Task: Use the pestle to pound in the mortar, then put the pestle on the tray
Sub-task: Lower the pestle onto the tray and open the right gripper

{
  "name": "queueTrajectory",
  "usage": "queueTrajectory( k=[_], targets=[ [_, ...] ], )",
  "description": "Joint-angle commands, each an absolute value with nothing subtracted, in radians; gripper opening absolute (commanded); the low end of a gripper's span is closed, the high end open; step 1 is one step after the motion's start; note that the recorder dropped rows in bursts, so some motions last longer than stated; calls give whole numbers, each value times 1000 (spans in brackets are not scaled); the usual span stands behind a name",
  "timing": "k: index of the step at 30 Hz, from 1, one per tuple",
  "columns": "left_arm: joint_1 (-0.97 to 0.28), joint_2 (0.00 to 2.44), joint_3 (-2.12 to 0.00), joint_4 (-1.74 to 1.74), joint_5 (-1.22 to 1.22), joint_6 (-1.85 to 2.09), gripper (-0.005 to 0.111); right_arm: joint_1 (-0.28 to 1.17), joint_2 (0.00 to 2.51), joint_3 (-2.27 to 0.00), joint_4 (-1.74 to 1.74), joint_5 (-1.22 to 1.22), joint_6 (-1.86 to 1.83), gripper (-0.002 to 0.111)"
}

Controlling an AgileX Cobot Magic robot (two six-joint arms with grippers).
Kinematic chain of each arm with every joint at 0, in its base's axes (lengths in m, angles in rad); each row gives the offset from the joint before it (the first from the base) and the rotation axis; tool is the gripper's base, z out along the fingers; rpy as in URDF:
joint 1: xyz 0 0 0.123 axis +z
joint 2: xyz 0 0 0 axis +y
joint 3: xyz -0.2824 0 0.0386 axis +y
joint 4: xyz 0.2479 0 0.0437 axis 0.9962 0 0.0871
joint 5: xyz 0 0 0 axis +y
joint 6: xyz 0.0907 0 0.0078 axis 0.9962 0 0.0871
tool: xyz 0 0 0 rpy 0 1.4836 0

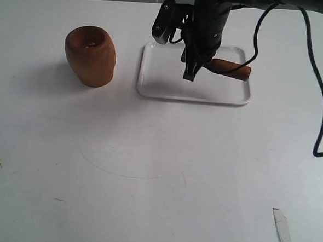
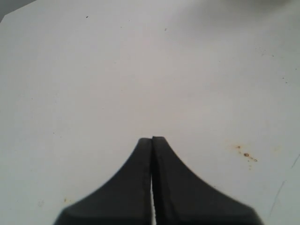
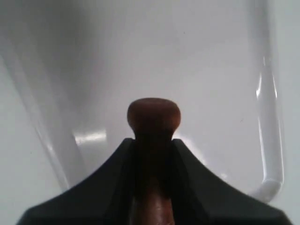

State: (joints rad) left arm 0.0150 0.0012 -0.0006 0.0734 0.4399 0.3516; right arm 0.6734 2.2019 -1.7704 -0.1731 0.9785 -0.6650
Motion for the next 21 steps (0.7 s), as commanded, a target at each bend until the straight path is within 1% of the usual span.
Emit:
queueTrajectory(
  k=[1,7,9,11,12,15,16,17,19,21],
  targets=[
    [7,0,0,66,437,343,0,659,2256,-1878,-118,1037,-773,0],
    [7,0,0,66,437,343,0,659,2284,-1905,-124,1034,-771,0],
    [7,0,0,66,437,343,0,659,2284,-1905,-127,1034,-771,3],
    [7,0,0,66,437,343,0,659,2284,-1905,-129,1032,-771,13],
    [7,0,0,66,437,343,0,659,2284,-1905,-129,1032,-771,22],
    [7,0,0,66,437,343,0,659,2284,-1905,-151,1024,-769,53],
    [7,0,0,66,437,343,0,659,2284,-1905,-186,1005,-726,67],
    [7,0,0,66,437,343,0,664,2284,-1905,-250,975,-669,73],
    [7,0,0,66,437,343,0,679,2282,-1905,-434,936,-502,79],
    [7,0,0,66,437,343,0,689,2276,-1905,-544,930,-399,79]
  ],
)
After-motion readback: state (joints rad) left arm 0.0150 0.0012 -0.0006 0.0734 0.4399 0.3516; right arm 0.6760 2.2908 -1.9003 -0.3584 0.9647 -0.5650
